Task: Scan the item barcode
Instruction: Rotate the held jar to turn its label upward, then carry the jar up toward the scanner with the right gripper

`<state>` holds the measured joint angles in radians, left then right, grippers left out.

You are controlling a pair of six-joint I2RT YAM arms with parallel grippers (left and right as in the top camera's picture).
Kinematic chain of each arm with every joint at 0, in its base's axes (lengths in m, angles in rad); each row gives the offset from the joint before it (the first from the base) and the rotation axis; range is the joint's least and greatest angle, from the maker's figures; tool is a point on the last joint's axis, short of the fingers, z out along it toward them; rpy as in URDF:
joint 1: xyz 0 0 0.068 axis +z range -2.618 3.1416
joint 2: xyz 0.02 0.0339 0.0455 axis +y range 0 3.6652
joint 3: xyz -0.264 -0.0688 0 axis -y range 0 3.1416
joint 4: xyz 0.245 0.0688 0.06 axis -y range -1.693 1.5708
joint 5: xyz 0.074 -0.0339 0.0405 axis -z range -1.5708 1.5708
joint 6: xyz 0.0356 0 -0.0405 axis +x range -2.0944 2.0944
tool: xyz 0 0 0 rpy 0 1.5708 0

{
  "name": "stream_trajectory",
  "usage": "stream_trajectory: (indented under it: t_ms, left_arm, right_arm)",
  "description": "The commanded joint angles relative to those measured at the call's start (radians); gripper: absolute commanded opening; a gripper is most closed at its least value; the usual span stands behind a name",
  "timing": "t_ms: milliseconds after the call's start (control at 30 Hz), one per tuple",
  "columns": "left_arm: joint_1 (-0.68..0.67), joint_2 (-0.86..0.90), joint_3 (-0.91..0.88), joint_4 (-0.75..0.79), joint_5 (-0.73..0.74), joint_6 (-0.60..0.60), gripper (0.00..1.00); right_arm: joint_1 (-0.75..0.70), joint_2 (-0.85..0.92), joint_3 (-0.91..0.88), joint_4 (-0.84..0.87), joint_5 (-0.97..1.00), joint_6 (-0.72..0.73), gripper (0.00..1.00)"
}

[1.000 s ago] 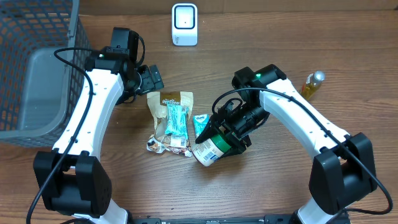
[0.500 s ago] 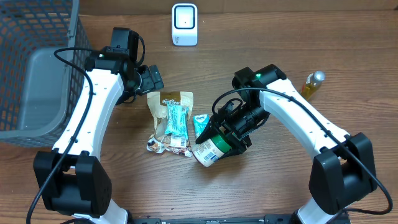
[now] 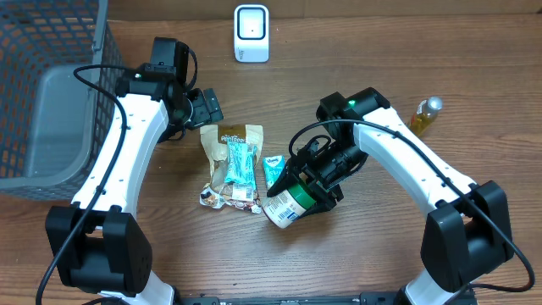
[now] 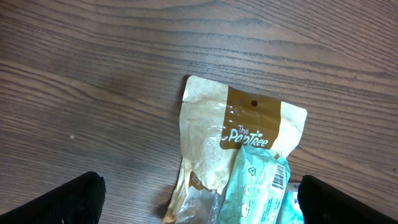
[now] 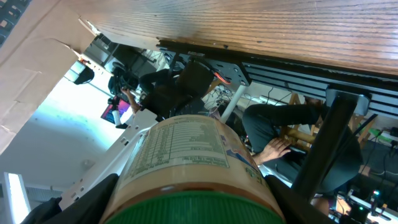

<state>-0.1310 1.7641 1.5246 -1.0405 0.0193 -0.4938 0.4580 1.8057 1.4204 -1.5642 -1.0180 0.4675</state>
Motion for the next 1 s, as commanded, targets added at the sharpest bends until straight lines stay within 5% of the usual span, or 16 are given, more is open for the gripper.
stream_trajectory:
  t_ms: [0, 333, 633, 800, 967]
  left_arm:
    - [0.000, 0.002, 0.015, 0.001, 0.000, 0.012, 0.99]
    - [0.000, 0.002, 0.015, 0.001, 0.000, 0.012, 1.00]
    - [0.000, 0.002, 0.015, 0.001, 0.000, 0.012, 1.00]
    - [0.000, 0.002, 0.015, 0.001, 0.000, 0.012, 1.00]
    - [0.000, 0.002, 0.015, 0.001, 0.000, 0.012, 1.00]
  right_arm:
    - [-0.006, -0.012, 0.023, 0.008, -0.037, -0.001, 0.36]
    - [-0.006, -0.012, 0.023, 0.130, 0.159, -0.003, 0.34]
    - [-0.006, -0.012, 0.023, 0.409, 0.513, -0.004, 0.31]
    - [-0.023, -0.012, 0.042, 0.532, 0.475, -0.004, 0.22]
    - [-0.064, -0.012, 0.206, 0.415, 0.434, -0.022, 0.13]
